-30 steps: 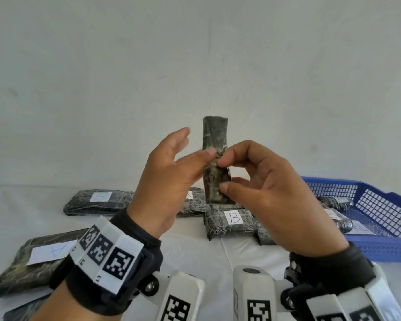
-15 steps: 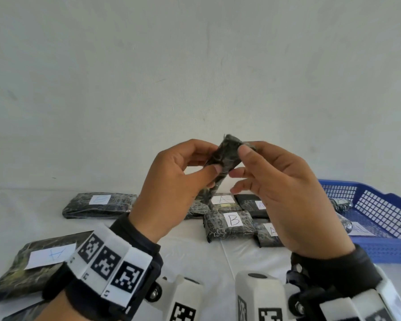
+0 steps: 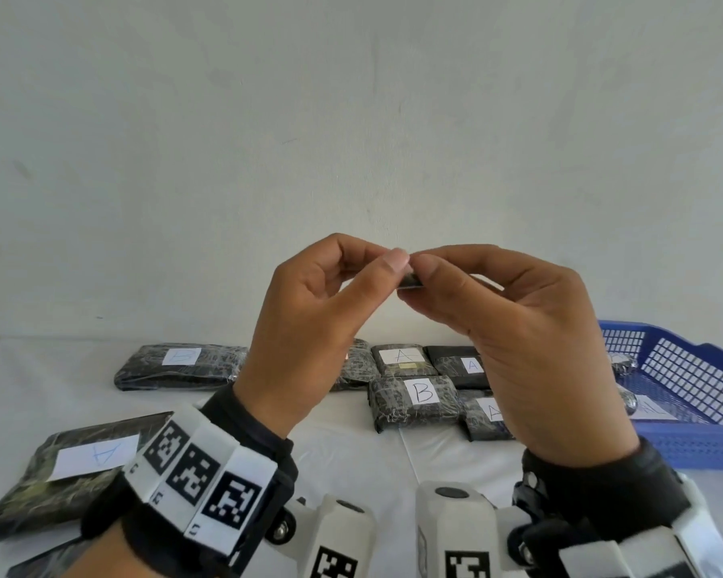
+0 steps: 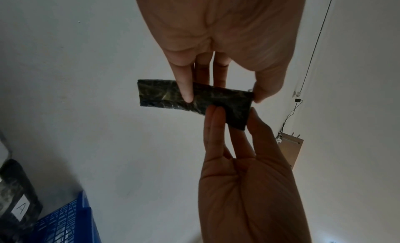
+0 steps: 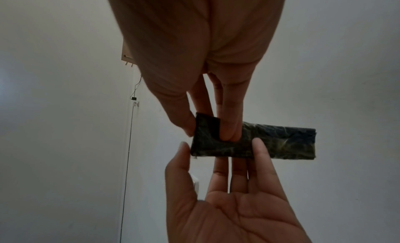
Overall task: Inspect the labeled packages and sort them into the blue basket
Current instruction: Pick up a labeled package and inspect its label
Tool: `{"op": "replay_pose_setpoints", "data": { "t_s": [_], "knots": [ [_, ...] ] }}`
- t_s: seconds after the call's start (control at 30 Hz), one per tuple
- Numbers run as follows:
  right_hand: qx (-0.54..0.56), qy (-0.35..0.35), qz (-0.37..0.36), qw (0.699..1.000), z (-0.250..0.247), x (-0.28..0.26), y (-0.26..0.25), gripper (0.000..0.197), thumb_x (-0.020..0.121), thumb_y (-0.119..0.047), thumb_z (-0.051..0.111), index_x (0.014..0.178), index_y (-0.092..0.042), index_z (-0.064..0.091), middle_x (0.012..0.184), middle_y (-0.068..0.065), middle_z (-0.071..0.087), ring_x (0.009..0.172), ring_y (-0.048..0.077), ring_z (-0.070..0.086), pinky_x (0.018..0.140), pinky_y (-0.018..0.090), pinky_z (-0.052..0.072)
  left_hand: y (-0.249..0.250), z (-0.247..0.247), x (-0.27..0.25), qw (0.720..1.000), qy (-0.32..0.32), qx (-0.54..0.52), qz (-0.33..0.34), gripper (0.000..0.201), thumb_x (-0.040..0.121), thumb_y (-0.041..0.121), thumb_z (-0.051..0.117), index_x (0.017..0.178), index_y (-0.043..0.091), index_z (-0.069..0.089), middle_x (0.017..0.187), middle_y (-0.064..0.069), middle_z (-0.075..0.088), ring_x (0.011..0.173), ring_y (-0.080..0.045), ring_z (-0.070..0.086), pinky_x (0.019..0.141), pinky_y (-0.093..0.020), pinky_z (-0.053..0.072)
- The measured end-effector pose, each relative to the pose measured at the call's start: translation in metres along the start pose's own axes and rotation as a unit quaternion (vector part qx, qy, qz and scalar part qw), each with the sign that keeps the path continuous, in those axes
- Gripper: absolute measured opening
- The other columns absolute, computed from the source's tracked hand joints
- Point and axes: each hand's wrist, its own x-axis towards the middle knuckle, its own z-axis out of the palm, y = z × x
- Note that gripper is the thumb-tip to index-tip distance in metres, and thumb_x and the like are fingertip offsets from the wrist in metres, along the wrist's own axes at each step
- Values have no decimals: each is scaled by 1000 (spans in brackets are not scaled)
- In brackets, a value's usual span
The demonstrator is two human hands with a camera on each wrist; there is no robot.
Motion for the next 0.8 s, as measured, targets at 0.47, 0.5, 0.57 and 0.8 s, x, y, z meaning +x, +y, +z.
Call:
{"op": "replay_pose_setpoints", "data": {
  "t_s": [0.47, 0.5, 0.57, 0.8],
  "knots": [
    [14, 1, 21, 1000, 2, 1, 10, 11, 92, -11, 75, 100, -5, 78, 93, 13, 81, 97, 30, 79, 99, 49, 60, -5, -3, 0, 1000, -8, -1, -8, 32, 80, 42, 66, 95, 15, 75, 100, -7, 79, 107, -28, 73, 104, -53, 55],
    [23, 5, 24, 999, 1, 2, 10, 12, 91, -11, 73, 99, -3, 78, 93, 14, 81, 97, 30, 79, 99, 49, 60, -5, -4, 0, 1000, -11, 5, -8, 34, 80, 42, 66, 97, 14, 75, 102, -6, 79, 108, -27, 73, 104, -54, 54],
    [47, 10, 31, 998, 1, 3, 12, 15, 90, -10, 69, 98, -1, 77, 93, 15, 81, 96, 28, 79, 99, 47, 60, -5, -4, 1, 1000, -19, 3, -12, 34, 80, 43, 65, 97, 15, 76, 105, -7, 79, 110, -28, 73, 106, -56, 53],
    [98, 12, 75, 992, 0, 6, 15, 11, 93, 6, 65, 91, 2, 74, 82, 13, 79, 85, 22, 78, 93, 36, 62, -6, -6, 1, 999, -29, 36, 10, 30, 82, 37, 70, 99, 13, 74, 113, 2, 78, 114, -12, 71, 102, -32, 54]
  ]
}}
